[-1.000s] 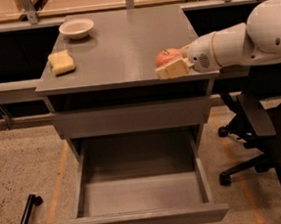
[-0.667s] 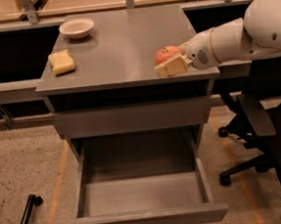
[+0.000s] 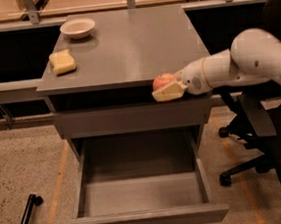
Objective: Place apple into middle drawer
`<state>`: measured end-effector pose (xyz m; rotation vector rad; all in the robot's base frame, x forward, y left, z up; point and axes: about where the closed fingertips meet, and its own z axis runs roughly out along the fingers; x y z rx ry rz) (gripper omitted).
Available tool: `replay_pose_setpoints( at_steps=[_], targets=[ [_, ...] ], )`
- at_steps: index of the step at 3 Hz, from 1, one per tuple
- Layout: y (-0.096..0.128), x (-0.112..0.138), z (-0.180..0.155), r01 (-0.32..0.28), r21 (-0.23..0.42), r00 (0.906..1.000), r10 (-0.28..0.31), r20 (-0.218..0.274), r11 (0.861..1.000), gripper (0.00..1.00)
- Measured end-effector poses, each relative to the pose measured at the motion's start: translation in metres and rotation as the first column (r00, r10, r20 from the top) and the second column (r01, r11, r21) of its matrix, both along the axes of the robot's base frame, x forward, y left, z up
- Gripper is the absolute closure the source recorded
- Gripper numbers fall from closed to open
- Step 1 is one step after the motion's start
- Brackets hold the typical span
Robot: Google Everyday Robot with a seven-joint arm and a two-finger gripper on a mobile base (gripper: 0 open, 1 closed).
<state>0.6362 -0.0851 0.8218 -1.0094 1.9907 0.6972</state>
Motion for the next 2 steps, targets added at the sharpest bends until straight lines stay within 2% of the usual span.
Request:
replay_pose_setpoints(
  at_steps=[1, 2],
  targets=[
    [0.005, -0.022, -0.083, 0.011, 0.087, 0.9957, -0.003, -0.092, 0.996, 1.0],
    [0.014, -0.033, -0.149, 0.023, 0.157, 0.9876, 0.002, -0.157, 0.987, 1.0]
  ],
)
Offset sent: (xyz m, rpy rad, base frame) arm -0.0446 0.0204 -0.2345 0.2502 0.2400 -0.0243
